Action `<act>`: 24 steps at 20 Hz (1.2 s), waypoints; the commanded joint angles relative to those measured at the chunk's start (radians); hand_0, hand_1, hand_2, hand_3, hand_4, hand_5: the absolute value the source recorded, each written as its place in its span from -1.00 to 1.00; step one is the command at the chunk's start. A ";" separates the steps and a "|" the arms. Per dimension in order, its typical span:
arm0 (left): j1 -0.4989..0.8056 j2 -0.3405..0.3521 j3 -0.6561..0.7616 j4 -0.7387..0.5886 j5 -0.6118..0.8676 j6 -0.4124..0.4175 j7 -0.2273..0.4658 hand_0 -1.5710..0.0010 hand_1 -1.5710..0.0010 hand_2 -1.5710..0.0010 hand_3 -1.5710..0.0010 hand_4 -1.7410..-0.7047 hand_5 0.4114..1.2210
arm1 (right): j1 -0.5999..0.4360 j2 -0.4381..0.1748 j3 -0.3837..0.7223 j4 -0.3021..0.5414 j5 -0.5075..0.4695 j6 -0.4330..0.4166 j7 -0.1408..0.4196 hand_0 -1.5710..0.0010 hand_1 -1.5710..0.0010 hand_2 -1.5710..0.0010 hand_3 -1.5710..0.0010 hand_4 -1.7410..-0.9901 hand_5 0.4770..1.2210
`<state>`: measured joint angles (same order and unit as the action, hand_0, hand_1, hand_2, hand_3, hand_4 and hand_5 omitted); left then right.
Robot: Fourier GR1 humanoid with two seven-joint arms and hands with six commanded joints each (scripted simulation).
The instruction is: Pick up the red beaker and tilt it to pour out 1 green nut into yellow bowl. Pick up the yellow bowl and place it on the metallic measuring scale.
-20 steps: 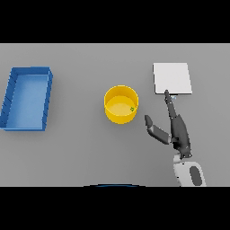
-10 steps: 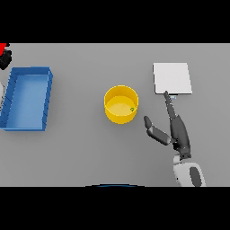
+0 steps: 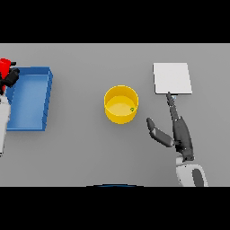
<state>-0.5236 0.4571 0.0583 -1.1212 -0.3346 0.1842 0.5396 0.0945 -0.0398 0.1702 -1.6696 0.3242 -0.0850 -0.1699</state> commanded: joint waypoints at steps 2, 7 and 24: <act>0.038 0.007 -0.020 -0.027 -0.027 0.000 -0.005 -1.00 -1.00 -1.00 -0.98 -0.95 0.43 | -0.005 0.001 -0.003 0.007 0.000 -0.002 0.009 1.00 1.00 1.00 1.00 0.93 -0.57; 0.103 0.015 -0.045 -0.098 -0.034 -0.038 0.014 -0.90 -0.75 -0.72 -0.67 0.12 -0.09 | 0.006 0.012 0.005 0.001 -0.002 -0.003 0.002 1.00 1.00 1.00 1.00 0.95 -0.58; 0.094 0.033 -0.088 -0.060 -0.050 -0.098 -0.080 0.95 0.96 0.95 0.96 0.91 -0.38 | -0.149 -0.155 0.058 0.031 0.108 0.137 0.099 1.00 1.00 1.00 1.00 0.86 -0.46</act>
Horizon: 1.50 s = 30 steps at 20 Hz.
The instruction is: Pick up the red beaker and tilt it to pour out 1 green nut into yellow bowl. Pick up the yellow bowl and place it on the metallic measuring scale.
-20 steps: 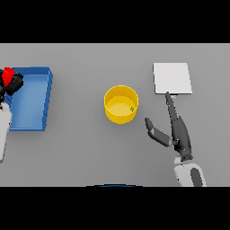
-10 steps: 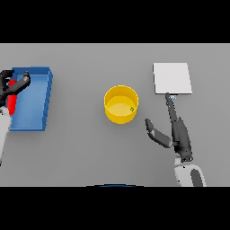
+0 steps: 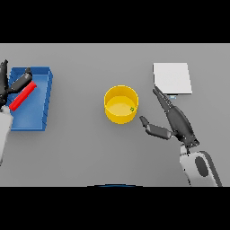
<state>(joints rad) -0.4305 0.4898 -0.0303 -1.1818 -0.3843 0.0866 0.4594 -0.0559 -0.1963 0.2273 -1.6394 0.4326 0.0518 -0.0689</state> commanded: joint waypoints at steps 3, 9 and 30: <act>0.007 0.002 0.002 -0.001 0.002 0.002 -0.014 0.97 0.98 0.98 0.98 0.93 -0.37 | -0.106 -0.092 0.067 0.034 0.100 0.083 0.012 1.00 1.00 1.00 1.00 0.65 -0.47; 0.006 0.005 -0.002 -0.002 0.004 -0.006 -0.007 0.99 0.99 0.99 0.99 0.94 -0.30 | -0.312 -0.197 0.206 0.146 0.258 0.215 -0.046 1.00 1.00 1.00 1.00 0.40 -0.46; 0.026 0.033 0.010 -0.015 0.007 -0.010 -0.017 1.00 1.00 1.00 1.00 0.93 -0.29 | -0.676 -0.132 0.471 0.516 0.457 0.425 -0.120 1.00 1.00 1.00 1.00 0.27 -0.30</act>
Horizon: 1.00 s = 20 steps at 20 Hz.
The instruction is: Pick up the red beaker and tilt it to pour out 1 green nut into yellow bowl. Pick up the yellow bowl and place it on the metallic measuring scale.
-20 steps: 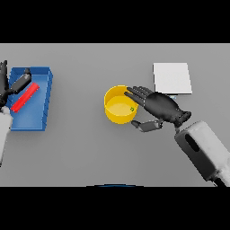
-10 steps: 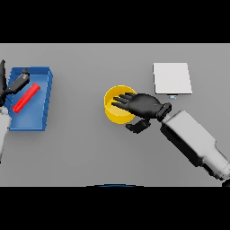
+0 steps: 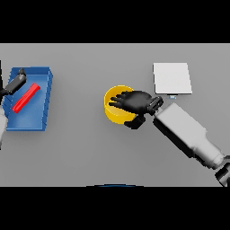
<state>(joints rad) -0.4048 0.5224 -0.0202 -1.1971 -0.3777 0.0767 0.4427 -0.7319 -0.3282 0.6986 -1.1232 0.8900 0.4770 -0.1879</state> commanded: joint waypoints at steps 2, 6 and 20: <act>-0.006 0.003 0.004 0.016 0.001 0.000 -0.003 1.00 1.00 1.00 1.00 0.92 -0.29 | -0.001 0.024 0.011 0.027 0.003 0.007 0.013 1.00 1.00 1.00 1.00 0.25 -0.29; -0.002 0.003 0.005 0.009 0.005 -0.004 -0.003 1.00 1.00 1.00 1.00 0.92 -0.29 | -0.004 0.034 0.008 0.051 -0.008 0.039 0.027 1.00 1.00 0.97 0.91 0.20 -0.25; -0.006 0.008 -0.008 0.000 -0.006 -0.013 -0.005 1.00 1.00 1.00 1.00 0.93 -0.31 | 0.001 0.016 0.010 0.033 -0.059 0.098 0.043 -0.85 -0.84 -0.61 -0.68 -0.87 0.91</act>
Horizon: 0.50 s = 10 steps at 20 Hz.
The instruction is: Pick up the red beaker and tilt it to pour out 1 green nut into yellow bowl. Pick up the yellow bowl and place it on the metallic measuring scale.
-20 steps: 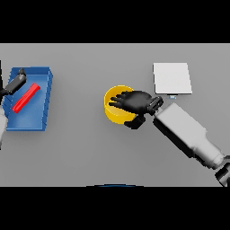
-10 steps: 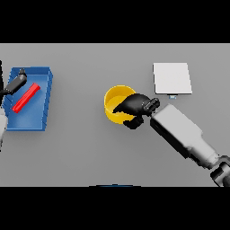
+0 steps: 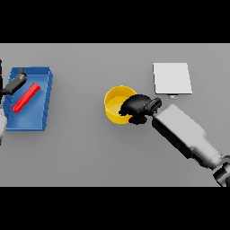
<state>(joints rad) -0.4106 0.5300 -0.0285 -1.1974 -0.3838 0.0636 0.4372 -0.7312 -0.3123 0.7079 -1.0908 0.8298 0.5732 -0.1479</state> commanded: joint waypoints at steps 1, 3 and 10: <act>-0.008 0.002 0.002 0.014 0.000 -0.002 0.002 1.00 1.00 1.00 1.00 0.94 -0.31 | -0.003 -0.002 0.002 0.007 -0.003 -0.005 -0.012 -0.88 -0.87 -0.63 -0.74 -0.90 0.93; -0.007 -0.003 0.001 0.024 -0.005 0.008 -0.007 1.00 1.00 1.00 1.00 0.95 -0.32 | 0.008 -0.004 0.000 -0.019 -0.014 -0.006 0.012 -0.92 -0.92 -0.64 -0.77 -0.93 0.95; 0.001 0.000 0.003 -0.008 -0.001 0.006 0.011 1.00 1.00 1.00 1.00 0.94 -0.31 | -0.024 -0.053 -0.038 -0.096 -0.050 0.040 0.026 -0.98 -0.98 -0.79 -0.61 -0.99 0.99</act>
<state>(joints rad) -0.4100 0.5304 -0.0258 -1.2050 -0.3851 0.0695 0.4491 -0.7562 -0.3655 0.6694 -1.1870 0.7797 0.6136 -0.1231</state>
